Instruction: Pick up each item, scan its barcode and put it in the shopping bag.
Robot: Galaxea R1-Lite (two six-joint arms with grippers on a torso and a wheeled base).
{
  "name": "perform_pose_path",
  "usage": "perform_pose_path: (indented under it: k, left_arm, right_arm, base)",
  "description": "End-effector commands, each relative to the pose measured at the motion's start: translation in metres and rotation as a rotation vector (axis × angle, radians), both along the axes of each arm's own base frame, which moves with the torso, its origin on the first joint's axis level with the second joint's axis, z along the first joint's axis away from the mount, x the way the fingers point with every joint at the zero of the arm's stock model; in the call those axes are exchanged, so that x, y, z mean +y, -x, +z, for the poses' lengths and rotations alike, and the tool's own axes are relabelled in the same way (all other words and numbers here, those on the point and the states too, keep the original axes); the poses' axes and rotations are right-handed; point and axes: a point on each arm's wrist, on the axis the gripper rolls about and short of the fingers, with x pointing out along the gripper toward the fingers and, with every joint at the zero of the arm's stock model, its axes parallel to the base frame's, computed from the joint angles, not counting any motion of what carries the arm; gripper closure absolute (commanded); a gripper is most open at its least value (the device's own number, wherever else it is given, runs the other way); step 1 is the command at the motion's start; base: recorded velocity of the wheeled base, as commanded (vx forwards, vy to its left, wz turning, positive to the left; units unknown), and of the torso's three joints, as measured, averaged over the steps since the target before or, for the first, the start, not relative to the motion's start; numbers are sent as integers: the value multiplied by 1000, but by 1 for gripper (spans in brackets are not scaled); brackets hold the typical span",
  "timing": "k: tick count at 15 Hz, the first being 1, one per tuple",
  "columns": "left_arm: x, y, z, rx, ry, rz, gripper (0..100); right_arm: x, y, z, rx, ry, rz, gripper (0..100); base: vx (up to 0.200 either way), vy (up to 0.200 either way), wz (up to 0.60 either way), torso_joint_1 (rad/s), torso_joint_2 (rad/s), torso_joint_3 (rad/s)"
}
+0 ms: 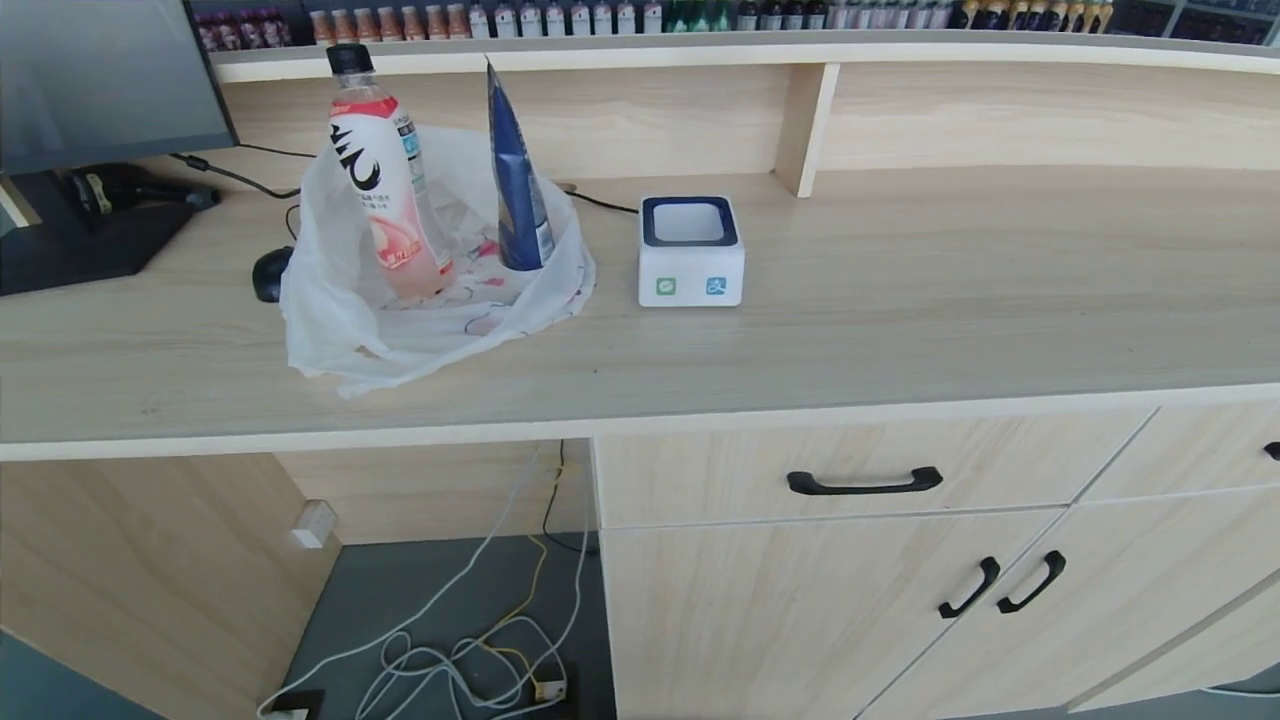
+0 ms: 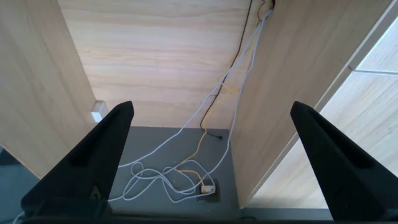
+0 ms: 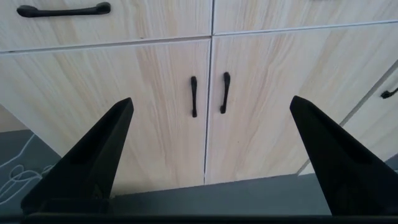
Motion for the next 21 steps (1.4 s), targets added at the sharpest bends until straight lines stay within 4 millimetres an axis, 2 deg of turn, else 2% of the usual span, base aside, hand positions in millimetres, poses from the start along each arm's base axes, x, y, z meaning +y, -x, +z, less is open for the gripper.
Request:
perform_pose_path:
  k: [1, 4, 10, 21]
  left_arm:
    - [0, 0, 0, 0, 0, 0, 0]
    - [0, 0, 0, 1, 2, 0, 0]
    - [0, 0, 0, 0, 0, 0, 0]
    - [0, 0, 0, 0, 0, 0, 0]
  right_arm:
    - [0, 0, 0, 1, 3, 0, 0]
    - [0, 0, 0, 1, 0, 0, 0]
    - [0, 0, 0, 1, 1, 0, 0]
    - [0, 0, 0, 0, -14, 0, 0]
  base:
    - [0, 0, 0, -95, 188, 95]
    - [0, 0, 0, -31, 50, 24]
    - [0, -200, 0, -4, 8, 6]
    - [0, 0, 0, 0, 0, 0]
